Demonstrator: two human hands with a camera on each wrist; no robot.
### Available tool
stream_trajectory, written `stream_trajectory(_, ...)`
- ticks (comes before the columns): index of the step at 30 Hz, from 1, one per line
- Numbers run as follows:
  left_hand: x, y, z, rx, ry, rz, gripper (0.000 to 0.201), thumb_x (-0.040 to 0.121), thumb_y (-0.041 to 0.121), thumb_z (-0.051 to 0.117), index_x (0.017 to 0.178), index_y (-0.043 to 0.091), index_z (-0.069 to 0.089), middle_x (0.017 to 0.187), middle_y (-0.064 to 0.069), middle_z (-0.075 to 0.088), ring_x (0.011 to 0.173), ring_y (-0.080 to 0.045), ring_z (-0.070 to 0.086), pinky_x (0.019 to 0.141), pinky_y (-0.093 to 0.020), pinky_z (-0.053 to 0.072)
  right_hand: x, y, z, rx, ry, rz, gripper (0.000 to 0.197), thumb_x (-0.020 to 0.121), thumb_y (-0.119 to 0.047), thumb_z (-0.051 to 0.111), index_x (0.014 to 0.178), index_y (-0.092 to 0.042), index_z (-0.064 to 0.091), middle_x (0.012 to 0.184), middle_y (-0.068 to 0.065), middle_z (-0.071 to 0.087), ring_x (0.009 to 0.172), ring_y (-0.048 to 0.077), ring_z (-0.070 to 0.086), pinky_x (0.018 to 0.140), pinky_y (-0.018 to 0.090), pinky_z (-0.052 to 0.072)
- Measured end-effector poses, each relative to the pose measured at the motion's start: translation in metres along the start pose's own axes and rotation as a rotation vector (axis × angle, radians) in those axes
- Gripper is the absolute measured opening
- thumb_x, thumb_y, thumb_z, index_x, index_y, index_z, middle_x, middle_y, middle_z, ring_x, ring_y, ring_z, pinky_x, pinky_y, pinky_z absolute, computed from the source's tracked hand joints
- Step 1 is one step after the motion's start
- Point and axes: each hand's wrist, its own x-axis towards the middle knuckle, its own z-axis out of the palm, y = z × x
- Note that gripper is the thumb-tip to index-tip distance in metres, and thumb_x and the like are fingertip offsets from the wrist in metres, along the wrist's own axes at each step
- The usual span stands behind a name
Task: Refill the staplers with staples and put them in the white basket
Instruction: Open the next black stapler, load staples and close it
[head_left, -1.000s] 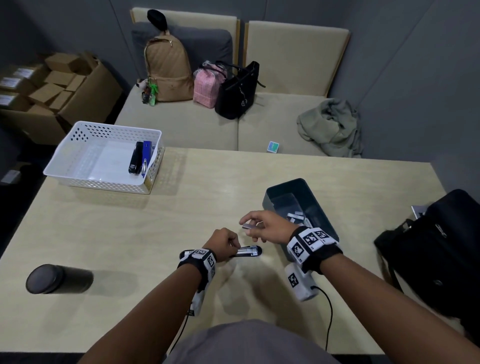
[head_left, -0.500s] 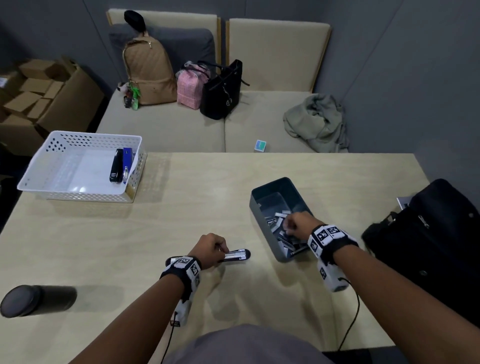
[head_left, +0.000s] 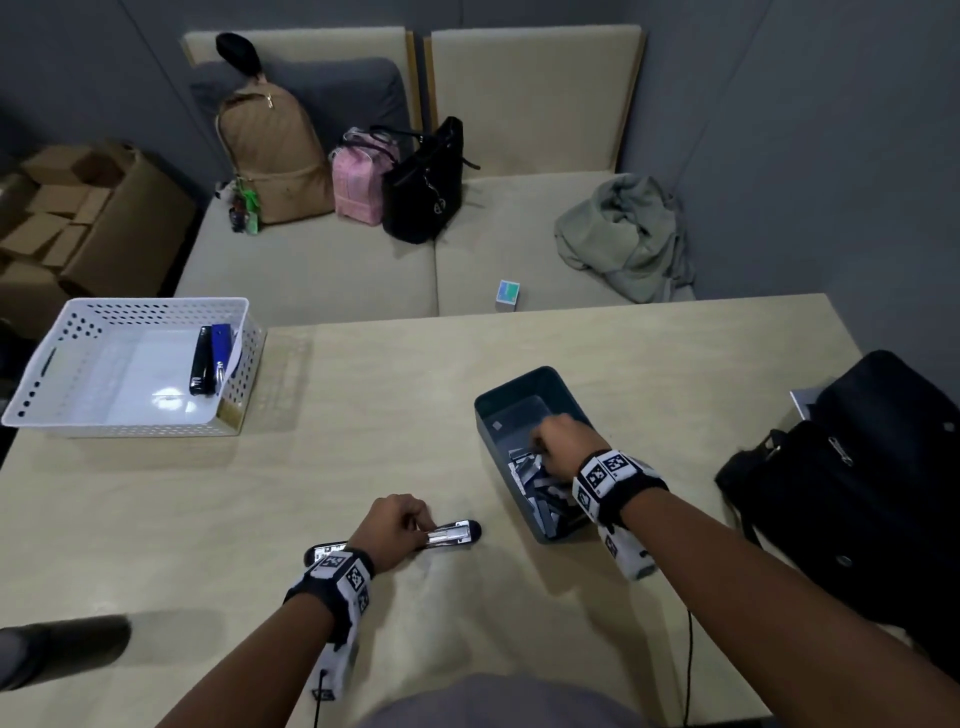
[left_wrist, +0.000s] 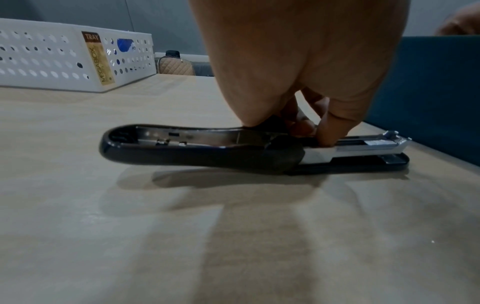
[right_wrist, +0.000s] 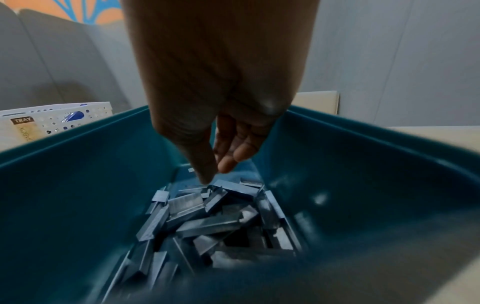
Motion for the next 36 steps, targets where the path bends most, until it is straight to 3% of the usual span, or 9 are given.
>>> stream_trajectory(6,0.001,0.001,-0.001,0.006,-0.022,-0.015,0.035,0.068,0.004,0.070,0.053,0.035,0.060,0.061,0.004,0.064,0.051,0.000,0.053,0.051,-0.014,0.038,0.014,-0.004,0.002,-0.046,0.007,-0.126,0.027,0.087,-0.005,0.060,0.108,-0.019,0.071,0.125,0.009,0.056,0.107,0.031,0.061,0.084,0.036,0.052)
stream_trajectory(10,0.000,0.004,-0.003,-0.003,-0.046,-0.027,0.034,0.069,0.003,0.069,0.055,0.033,0.060,0.061,0.002,0.064,0.049,0.000,0.052,0.049,-0.012,0.037,0.011,-0.010,0.011,-0.243,-0.029,-0.195,0.032,0.088,-0.003,0.056,0.118,-0.009,0.063,0.127,0.014,0.048,0.116,0.033,0.051,0.092,0.041,0.046)
stream_trajectory(14,-0.001,0.006,-0.005,-0.007,-0.059,-0.037,0.035,0.070,0.003,0.067,0.055,0.033,0.060,0.060,0.003,0.063,0.049,-0.002,0.051,0.049,-0.012,0.038,0.010,-0.013,0.014,-0.276,0.016,-0.188,0.026,0.089,-0.001,0.055,0.113,-0.001,0.063,0.123,0.016,0.049,0.115,0.034,0.050,0.092,0.043,0.048)
stream_trajectory(19,-0.004,0.009,-0.007,-0.018,-0.074,-0.046,0.034,0.070,0.002,0.066,0.056,0.033,0.061,0.062,-0.001,0.065,0.052,-0.008,0.054,0.051,-0.016,0.040,0.009,-0.011,0.006,0.022,0.021,-0.127,0.013,0.089,-0.004,0.056,0.094,-0.008,0.066,0.107,0.008,0.057,0.095,0.025,0.061,0.078,0.034,0.048)
stream_trajectory(22,-0.007,0.010,-0.007,-0.035,-0.074,-0.059,0.032,0.070,0.002,0.064,0.057,0.031,0.063,0.062,-0.004,0.067,0.051,-0.011,0.055,0.047,-0.015,0.040,0.005,-0.007,0.003,0.189,0.062,-0.095,0.007,0.088,-0.010,0.060,0.083,-0.015,0.059,0.096,0.000,0.055,0.089,0.020,0.058,0.081,0.032,0.049)
stream_trajectory(26,-0.008,0.012,-0.007,-0.021,-0.074,-0.073,0.031,0.070,0.001,0.061,0.057,0.029,0.061,0.064,-0.005,0.068,0.054,-0.015,0.058,0.045,-0.012,0.039,-0.006,-0.010,-0.005,0.446,0.283,-0.055,0.010,0.087,-0.007,0.062,0.081,-0.013,0.057,0.086,-0.004,0.060,0.081,0.015,0.060,0.075,0.026,0.045)
stream_trajectory(29,-0.009,0.013,-0.008,-0.018,-0.081,-0.081,0.030,0.070,0.001,0.060,0.058,0.029,0.062,0.062,-0.004,0.067,0.054,-0.015,0.059,0.046,-0.013,0.042,-0.018,-0.028,-0.020,0.647,0.436,-0.033,0.017,0.080,-0.014,0.073,0.090,-0.014,0.060,0.077,-0.005,0.061,0.065,0.008,0.054,0.065,0.022,0.048)
stream_trajectory(31,-0.008,0.012,-0.008,-0.018,-0.085,-0.080,0.030,0.070,0.002,0.059,0.058,0.030,0.062,0.061,-0.001,0.066,0.055,-0.016,0.060,0.047,-0.015,0.044,-0.028,-0.046,-0.028,0.715,0.434,-0.085,0.027,0.076,-0.016,0.078,0.098,-0.019,0.062,0.078,-0.003,0.063,0.063,0.008,0.055,0.063,0.018,0.050)
stream_trajectory(36,-0.008,0.008,-0.007,-0.019,-0.092,-0.054,0.025,0.070,0.002,0.061,0.069,0.025,0.070,0.066,-0.002,0.066,0.061,-0.016,0.060,0.050,-0.016,0.042,-0.045,-0.096,-0.013,0.771,0.268,-0.238,0.007,0.086,-0.006,0.068,0.093,-0.006,0.071,0.090,0.001,0.064,0.061,0.011,0.071,0.057,0.025,0.057)
